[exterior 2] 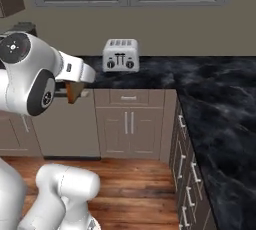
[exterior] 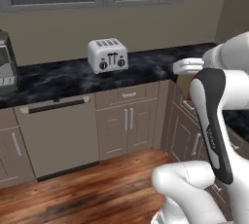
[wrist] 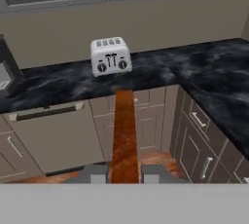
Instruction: Start the toaster. Once the lever pops up, take the bread to the plate on the dining counter.
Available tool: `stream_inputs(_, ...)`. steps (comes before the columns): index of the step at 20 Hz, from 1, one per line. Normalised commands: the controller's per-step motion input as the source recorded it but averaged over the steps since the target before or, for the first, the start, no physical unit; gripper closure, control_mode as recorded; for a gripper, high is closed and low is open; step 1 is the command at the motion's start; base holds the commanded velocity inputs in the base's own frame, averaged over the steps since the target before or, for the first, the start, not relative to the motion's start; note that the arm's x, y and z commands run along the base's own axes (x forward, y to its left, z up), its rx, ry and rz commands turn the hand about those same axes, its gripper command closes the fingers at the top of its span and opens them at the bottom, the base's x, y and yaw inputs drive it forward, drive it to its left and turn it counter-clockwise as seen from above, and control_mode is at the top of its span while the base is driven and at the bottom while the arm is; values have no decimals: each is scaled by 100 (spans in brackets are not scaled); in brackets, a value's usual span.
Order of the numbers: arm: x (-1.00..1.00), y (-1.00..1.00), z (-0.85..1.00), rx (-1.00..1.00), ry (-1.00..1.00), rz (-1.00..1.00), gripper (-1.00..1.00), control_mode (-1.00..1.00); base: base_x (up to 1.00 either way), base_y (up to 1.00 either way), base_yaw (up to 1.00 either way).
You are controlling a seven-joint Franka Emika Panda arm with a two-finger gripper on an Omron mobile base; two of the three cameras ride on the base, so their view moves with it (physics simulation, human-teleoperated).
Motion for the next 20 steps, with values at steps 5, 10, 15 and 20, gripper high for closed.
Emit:
stream_inputs(5, 0, 0, 0, 0, 0, 0, 100, 100, -100, -7, -13)
stream_inputs(10, 0, 0, 0, 0, 0, 0, 100, 100, -100, -29, -19)
stream_inputs(15, 0, 0, 0, 0, 0, 0, 100, 100, -82, -65, -16)
stream_inputs(20, 0, 0, 0, 0, 0, 0, 100, 100, -31, -91, -4)
